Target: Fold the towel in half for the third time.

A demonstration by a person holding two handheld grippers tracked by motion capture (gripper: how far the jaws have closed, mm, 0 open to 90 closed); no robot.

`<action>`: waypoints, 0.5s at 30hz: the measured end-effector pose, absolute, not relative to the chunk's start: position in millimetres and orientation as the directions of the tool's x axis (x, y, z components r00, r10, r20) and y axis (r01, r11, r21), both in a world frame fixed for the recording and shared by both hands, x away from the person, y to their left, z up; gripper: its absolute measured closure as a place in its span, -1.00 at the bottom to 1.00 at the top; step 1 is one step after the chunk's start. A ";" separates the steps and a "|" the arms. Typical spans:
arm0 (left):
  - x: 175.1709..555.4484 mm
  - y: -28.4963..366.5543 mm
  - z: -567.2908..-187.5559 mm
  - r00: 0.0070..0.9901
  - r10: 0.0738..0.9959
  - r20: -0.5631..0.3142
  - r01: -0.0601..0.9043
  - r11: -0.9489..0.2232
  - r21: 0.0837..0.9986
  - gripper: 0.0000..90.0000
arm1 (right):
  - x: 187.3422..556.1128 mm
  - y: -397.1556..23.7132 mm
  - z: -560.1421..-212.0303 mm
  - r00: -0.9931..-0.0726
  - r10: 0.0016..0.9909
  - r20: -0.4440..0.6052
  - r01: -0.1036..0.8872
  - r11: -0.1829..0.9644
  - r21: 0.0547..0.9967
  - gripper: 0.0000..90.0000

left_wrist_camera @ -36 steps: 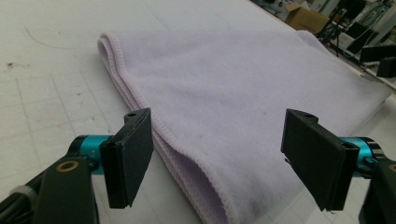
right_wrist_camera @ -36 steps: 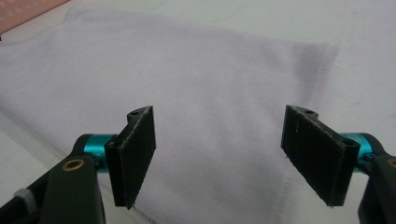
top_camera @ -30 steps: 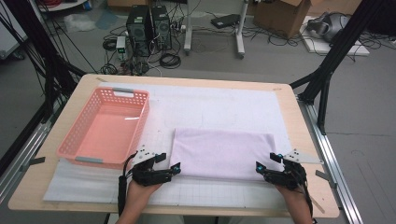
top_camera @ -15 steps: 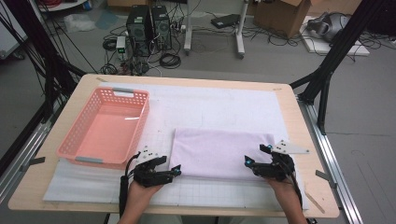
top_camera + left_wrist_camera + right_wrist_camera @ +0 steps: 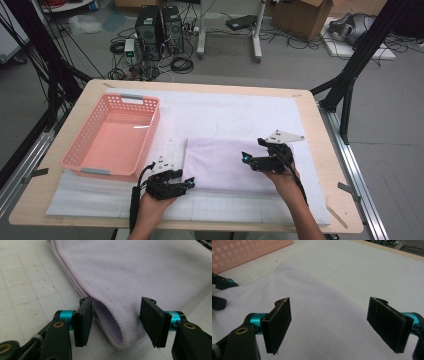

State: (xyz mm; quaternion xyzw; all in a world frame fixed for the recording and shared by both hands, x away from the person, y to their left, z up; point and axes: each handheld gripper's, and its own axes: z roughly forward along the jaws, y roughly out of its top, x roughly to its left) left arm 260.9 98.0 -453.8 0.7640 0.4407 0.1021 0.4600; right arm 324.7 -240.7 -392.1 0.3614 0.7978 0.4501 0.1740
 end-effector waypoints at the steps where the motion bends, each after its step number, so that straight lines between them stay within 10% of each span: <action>1: 260.7 97.1 -453.8 0.589 0.771 -0.243 0.579 -0.193 0.792 0.02 | 329.1 -235.9 -390.5 -0.687 0.725 0.050 0.420 0.340 0.842 -0.58; 15: 258.8 97.0 -453.9 0.553 0.799 -0.238 0.594 -0.178 0.784 0.46 | 378.3 -159.0 -390.3 -0.764 0.644 0.045 0.442 0.471 0.763 -0.59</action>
